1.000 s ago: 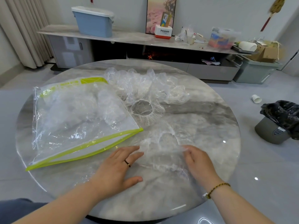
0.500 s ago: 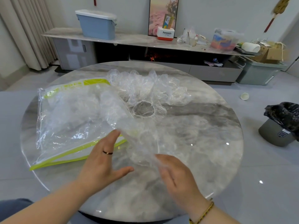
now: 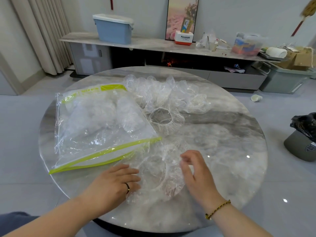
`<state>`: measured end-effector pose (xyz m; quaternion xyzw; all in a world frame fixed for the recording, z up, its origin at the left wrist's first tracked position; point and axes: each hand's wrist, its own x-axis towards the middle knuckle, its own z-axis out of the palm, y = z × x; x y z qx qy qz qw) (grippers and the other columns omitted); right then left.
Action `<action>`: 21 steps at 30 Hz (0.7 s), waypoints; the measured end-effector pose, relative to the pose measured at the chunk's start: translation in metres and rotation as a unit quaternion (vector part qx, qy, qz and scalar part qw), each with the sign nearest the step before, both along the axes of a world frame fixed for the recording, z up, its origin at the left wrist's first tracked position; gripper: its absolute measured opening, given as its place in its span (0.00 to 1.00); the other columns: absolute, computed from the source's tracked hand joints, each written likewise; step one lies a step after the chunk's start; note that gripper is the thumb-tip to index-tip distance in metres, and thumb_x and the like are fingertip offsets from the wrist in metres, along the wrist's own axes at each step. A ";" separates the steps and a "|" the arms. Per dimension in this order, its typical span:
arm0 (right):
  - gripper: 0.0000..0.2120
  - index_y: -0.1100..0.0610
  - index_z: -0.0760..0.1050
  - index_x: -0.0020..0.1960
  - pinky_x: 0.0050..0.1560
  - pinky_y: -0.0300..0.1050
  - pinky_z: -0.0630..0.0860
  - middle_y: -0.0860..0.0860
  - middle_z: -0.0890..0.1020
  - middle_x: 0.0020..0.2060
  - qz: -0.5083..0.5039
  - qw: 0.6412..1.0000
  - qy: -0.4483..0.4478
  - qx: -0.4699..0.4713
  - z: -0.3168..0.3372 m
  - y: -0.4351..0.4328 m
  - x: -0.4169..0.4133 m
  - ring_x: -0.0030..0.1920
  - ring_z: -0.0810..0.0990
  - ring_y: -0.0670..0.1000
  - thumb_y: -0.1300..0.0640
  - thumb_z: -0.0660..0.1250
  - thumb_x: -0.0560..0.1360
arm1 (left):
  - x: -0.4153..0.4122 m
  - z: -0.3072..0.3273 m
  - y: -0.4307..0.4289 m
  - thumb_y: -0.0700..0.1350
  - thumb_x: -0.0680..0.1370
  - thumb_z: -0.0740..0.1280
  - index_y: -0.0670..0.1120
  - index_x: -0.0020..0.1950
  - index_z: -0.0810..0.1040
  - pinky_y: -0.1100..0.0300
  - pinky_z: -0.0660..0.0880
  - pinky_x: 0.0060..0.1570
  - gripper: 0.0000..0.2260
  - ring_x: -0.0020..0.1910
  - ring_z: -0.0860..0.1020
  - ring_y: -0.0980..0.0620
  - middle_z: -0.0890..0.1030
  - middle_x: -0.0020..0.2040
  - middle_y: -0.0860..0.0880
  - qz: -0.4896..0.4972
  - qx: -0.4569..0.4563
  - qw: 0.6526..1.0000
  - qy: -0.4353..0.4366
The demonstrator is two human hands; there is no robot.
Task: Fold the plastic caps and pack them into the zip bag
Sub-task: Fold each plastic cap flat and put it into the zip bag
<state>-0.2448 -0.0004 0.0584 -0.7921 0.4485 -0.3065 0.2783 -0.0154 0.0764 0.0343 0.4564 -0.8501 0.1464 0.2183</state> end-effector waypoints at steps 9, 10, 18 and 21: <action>0.18 0.56 0.58 0.71 0.71 0.40 0.52 0.50 0.75 0.61 -0.044 0.962 0.267 0.036 -0.003 -0.039 -0.019 0.62 0.71 0.48 0.55 0.51 0.81 | -0.002 0.006 0.000 0.42 0.63 0.54 0.52 0.34 0.84 0.66 0.70 0.43 0.18 0.34 0.82 0.59 0.83 0.36 0.59 -0.002 0.095 0.995 0.035; 0.18 0.56 0.58 0.71 0.72 0.40 0.47 0.50 0.74 0.62 -0.051 0.954 0.295 0.023 -0.004 -0.043 -0.021 0.63 0.71 0.48 0.55 0.50 0.81 | -0.002 0.006 0.001 0.42 0.62 0.54 0.53 0.34 0.84 0.67 0.71 0.43 0.18 0.34 0.82 0.59 0.83 0.36 0.59 -0.005 0.098 0.995 0.036; 0.21 0.55 0.54 0.74 0.73 0.45 0.43 0.50 0.61 0.73 -0.101 0.920 0.379 0.022 -0.008 -0.075 -0.042 0.73 0.57 0.47 0.55 0.48 0.82 | -0.006 0.004 -0.001 0.43 0.63 0.55 0.54 0.36 0.84 0.70 0.73 0.40 0.18 0.36 0.82 0.61 0.83 0.38 0.60 -0.010 0.134 0.990 0.040; 0.21 0.54 0.53 0.74 0.73 0.45 0.43 0.49 0.57 0.74 -0.128 0.912 0.389 0.033 -0.009 -0.086 -0.051 0.74 0.54 0.47 0.55 0.46 0.82 | -0.008 0.001 -0.004 0.46 0.64 0.57 0.55 0.36 0.84 0.71 0.72 0.40 0.16 0.37 0.81 0.62 0.83 0.39 0.61 -0.011 0.157 0.987 0.036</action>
